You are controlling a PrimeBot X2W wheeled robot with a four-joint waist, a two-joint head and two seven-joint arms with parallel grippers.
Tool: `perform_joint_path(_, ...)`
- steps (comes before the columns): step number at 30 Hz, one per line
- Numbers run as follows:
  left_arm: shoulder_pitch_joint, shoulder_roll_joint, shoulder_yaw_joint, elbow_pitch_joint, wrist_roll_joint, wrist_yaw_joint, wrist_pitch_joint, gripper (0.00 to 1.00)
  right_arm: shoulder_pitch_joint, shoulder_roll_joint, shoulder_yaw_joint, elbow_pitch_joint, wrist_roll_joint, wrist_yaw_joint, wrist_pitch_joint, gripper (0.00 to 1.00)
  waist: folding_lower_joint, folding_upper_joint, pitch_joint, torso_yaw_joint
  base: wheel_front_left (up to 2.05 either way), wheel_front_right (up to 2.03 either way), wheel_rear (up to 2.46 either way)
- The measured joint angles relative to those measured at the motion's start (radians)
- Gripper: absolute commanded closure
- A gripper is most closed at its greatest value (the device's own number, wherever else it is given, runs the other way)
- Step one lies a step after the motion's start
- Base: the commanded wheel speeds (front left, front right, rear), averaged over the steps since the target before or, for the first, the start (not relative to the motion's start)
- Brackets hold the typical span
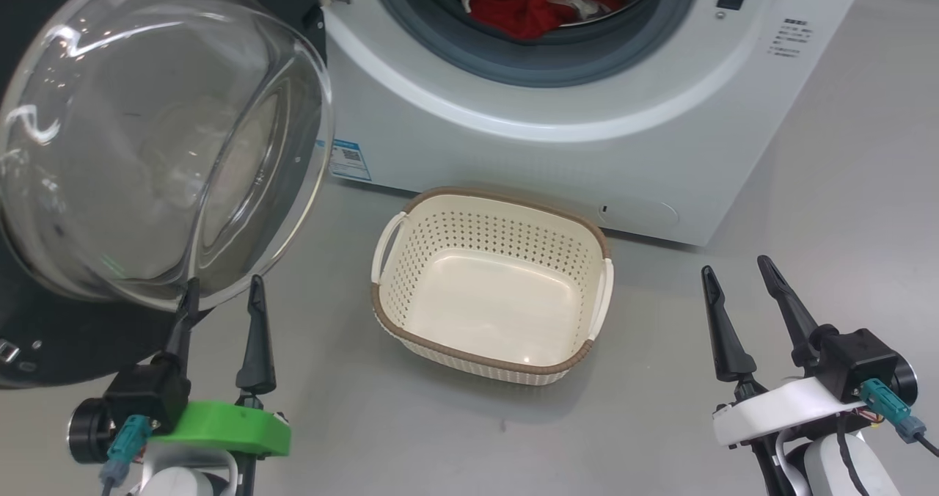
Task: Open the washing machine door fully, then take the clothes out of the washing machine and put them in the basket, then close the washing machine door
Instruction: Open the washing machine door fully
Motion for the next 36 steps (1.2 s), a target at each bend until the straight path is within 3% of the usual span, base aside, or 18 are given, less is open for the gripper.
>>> perform_joint_path(8, 0.012, 0.0, -0.031, -0.012, 0.017, -0.015, 0.0, 0.0, -0.001, 0.003, 0.018, 0.0, 0.008, 0.0, 0.0, 0.0, 0.0, 0.0, -0.006, -0.066, 0.0, 0.0, 0.0)
perform_joint_path(36, 0.09, 0.001, -0.063, 0.01, 0.034, -0.005, 0.012, 0.0, 0.035, 0.017, 0.016, 0.015, 0.028, 0.0, 0.0, 0.0, 0.0, 0.0, -0.081, -0.282, 0.0, 0.0, 0.0)
